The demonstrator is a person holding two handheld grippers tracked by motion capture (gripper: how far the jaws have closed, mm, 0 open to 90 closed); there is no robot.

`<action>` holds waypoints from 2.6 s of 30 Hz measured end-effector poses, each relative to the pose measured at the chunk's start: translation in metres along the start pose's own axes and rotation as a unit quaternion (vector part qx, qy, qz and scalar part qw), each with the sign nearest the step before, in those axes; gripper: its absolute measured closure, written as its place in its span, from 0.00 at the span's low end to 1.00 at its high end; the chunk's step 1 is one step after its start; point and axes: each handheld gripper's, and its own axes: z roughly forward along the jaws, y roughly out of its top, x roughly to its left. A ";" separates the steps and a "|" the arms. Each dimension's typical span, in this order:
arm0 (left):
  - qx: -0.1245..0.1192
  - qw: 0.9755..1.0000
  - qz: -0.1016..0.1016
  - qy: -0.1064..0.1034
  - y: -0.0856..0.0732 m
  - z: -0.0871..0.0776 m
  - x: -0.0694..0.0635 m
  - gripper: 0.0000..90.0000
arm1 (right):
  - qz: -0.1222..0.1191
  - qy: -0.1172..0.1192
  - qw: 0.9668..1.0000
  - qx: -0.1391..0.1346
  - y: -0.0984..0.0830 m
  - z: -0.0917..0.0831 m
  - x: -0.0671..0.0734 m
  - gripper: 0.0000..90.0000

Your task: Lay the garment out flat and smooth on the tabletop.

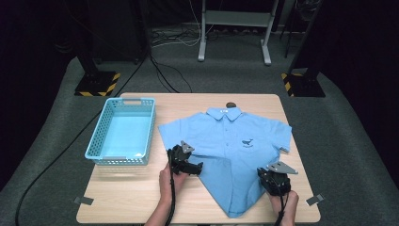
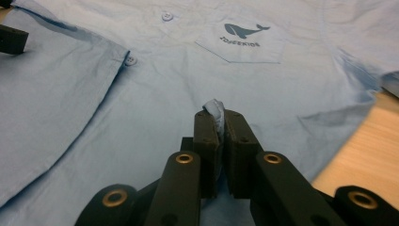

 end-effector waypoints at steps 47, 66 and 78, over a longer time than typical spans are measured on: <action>0.000 1.000 0.000 0.000 0.000 0.000 0.000 0.00 | -0.048 0.040 0.998 0.017 0.011 0.035 -0.014 0.07; -0.001 1.000 -0.002 0.001 0.000 0.000 -0.001 0.00 | -0.011 0.049 0.998 0.040 -0.014 0.043 -0.040 0.03; -0.012 1.000 -0.017 0.004 0.005 -0.010 -0.004 0.02 | 0.006 0.058 0.998 0.032 -0.014 0.042 -0.044 0.04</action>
